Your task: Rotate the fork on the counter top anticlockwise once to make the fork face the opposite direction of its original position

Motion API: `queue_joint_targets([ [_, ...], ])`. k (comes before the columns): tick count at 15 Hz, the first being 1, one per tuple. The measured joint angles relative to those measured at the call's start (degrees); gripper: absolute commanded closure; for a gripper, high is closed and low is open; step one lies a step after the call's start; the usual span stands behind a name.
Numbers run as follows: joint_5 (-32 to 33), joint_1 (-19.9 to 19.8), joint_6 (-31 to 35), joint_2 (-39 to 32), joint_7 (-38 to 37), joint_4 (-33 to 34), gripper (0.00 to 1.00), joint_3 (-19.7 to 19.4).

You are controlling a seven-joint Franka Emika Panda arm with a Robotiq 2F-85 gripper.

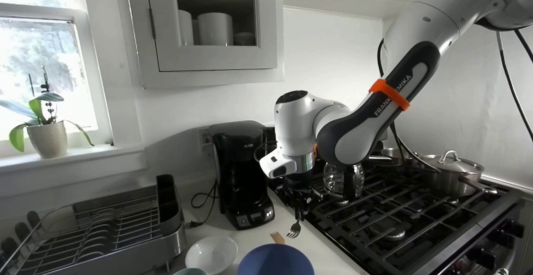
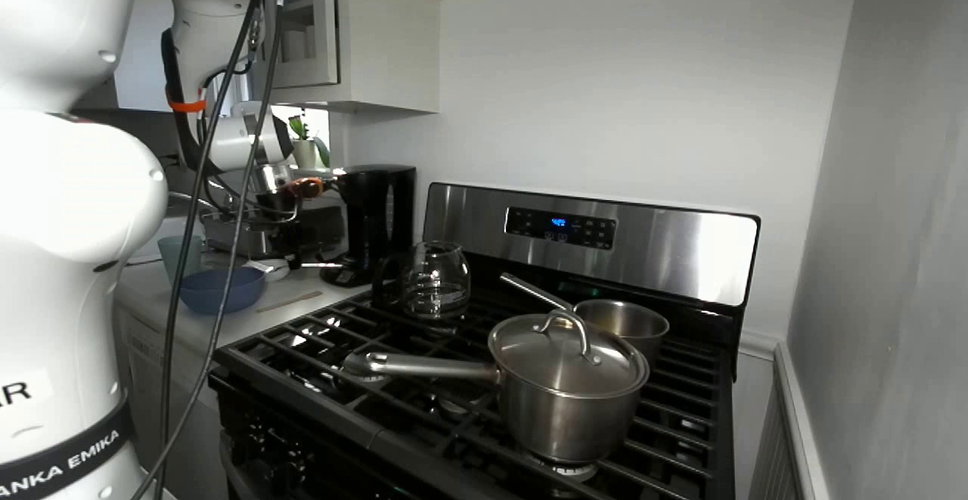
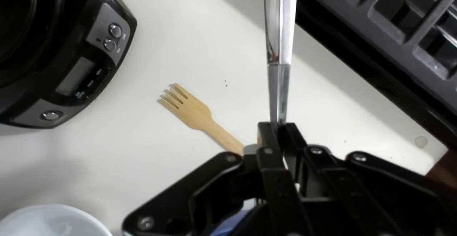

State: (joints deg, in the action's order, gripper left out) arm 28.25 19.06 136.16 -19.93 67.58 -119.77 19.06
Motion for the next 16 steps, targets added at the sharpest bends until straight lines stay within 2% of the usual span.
queue_joint_targets([
  [7, 2.18, -1.29, 2.87, -5.27, 20.51, -0.06, 0.97, -1.09],
  [8, 3.34, -1.28, 3.88, -6.14, 22.56, -0.07, 0.89, -1.36],
  [10, 3.42, -1.28, 4.16, -6.90, 22.80, -0.02, 0.89, -1.55],
  [11, 3.41, -1.27, 4.16, -6.88, 22.79, 0.02, 0.97, -1.55],
  [16, 3.45, -1.21, 4.16, -7.19, 25.30, 0.01, 0.97, -1.55],
])
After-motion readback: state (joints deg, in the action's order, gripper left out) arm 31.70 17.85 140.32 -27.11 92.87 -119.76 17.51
